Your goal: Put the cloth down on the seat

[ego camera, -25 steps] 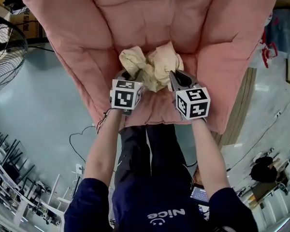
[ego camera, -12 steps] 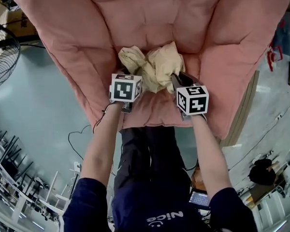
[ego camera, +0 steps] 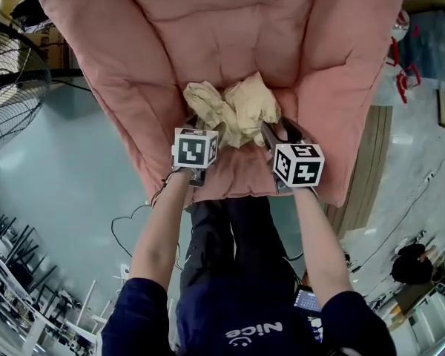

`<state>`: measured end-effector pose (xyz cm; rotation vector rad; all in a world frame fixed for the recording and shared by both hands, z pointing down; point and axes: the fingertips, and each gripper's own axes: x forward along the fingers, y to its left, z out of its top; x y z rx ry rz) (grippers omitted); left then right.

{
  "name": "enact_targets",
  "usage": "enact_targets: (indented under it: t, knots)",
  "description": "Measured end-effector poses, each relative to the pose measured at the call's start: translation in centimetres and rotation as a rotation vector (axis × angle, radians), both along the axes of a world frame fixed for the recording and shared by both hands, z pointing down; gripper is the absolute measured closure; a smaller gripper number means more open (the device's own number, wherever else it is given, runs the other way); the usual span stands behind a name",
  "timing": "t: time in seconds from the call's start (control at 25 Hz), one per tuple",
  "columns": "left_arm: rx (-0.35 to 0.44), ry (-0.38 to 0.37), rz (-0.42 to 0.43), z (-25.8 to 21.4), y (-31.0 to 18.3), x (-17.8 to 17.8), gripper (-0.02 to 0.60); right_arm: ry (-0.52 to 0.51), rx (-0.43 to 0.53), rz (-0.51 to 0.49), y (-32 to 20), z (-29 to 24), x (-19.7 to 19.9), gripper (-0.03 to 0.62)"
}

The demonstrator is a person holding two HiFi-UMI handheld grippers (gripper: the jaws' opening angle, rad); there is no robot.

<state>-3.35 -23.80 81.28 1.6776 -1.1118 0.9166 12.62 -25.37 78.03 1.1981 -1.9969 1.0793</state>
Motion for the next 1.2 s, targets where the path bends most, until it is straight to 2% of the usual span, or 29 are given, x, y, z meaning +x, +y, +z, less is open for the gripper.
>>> enact_targets:
  t: [0.16,0.32,0.48,0.64,0.84,1.0,1.2]
  knots:
    - [0.011,0.004,0.031,-3.3,1.7,0.2,0.252,-0.007,0.052,-0.021,0.8,-4.4,-0.5,0.379]
    - [0.056,0.046,0.018,-8.1,2.6,0.6,0.252,-0.006,0.08,-0.037,2.2,-8.5,-0.9,0.378]
    - [0.123,0.076,0.004,-13.0,3.9,0.4,0.252,0.002,0.091,-0.065,4.7,-11.9,-2.0,0.379]
    - [0.212,0.111,0.006,-17.9,5.0,-0.1,0.252,-0.011,0.128,-0.028,6.6,-15.9,-2.7,0.379]
    - [0.289,0.126,0.019,-22.4,6.9,-0.8,0.252,0.009,0.177,-0.073,9.2,-20.1,-4.2,0.379]
    - [0.337,0.156,-0.01,-26.1,8.8,-1.4,0.252,0.001,0.23,-0.05,10.6,-23.9,-4.5,0.379]
    - [0.444,0.128,-0.022,-30.7,10.8,-1.9,0.253,-0.01,0.292,0.01,11.9,-27.8,-3.6,0.379]
